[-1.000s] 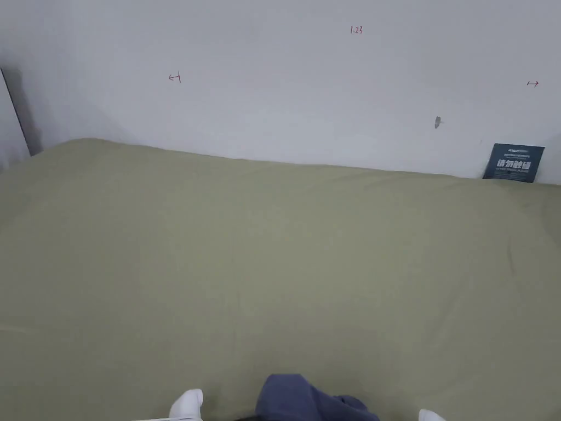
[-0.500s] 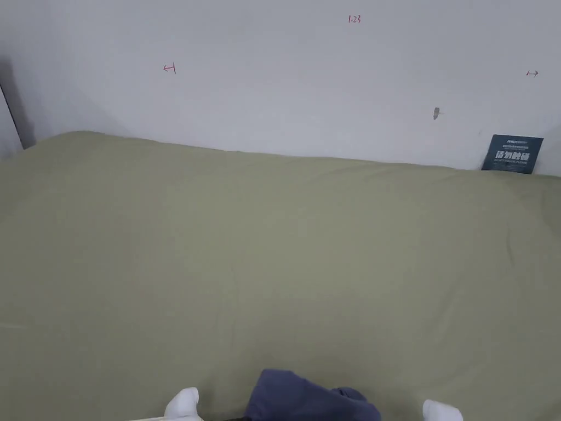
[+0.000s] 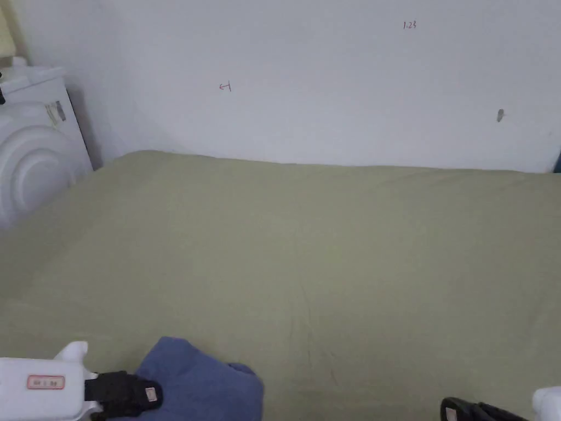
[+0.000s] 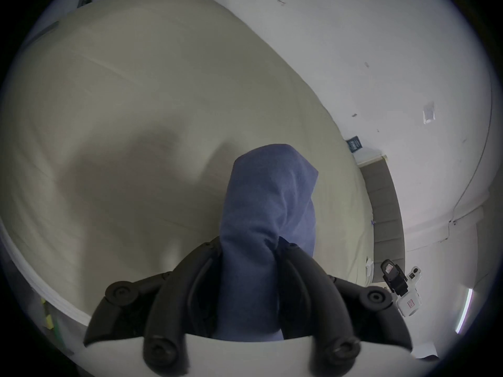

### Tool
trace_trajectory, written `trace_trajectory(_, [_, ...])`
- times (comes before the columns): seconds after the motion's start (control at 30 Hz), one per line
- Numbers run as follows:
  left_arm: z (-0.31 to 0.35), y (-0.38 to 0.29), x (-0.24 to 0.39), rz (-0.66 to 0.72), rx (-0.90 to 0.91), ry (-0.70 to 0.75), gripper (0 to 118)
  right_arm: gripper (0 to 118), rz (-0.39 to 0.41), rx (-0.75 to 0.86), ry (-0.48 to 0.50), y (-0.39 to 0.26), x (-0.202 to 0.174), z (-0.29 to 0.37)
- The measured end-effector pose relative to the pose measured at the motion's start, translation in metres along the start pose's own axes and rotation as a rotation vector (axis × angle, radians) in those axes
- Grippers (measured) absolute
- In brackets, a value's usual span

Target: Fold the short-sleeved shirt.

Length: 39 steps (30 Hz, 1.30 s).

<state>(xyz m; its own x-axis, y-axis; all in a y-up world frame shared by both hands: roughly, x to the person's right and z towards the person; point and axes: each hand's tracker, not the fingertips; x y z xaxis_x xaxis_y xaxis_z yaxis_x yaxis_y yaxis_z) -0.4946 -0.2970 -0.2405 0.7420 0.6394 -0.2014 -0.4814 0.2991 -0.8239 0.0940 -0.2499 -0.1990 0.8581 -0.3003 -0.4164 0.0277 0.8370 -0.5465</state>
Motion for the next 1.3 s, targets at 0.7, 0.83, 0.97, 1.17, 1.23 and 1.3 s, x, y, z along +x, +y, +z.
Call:
trace_trajectory(0.7, [0.123,-0.006,0.048,-0.238,0.281,0.359,57,1,0.076,0.017,-0.025,0.009,-0.024,0.052])
trace_trajectory(0.83, [0.117,-0.048,0.157,-0.481,0.489,0.384,59,1,0.125,0.045,-0.157,0.017,-0.015,0.072])
trace_trajectory(0.97, [0.064,-0.104,0.236,-0.582,0.659,0.533,52,1,0.133,0.103,-0.299,0.028,-0.005,0.086])
trace_trajectory(1.17, [0.003,-0.175,0.295,-0.583,0.682,0.226,0,1,0.089,0.132,-0.515,0.044,0.0,0.101])
trace_trajectory(1.23, [-0.005,-0.195,0.314,-0.65,0.711,0.295,0,1,0.08,0.17,-0.56,0.045,-0.001,0.111])
trace_trajectory(1.3, [-0.01,-0.216,0.331,-0.674,0.705,0.32,0,1,0.068,0.21,-0.57,0.044,-0.003,0.123])
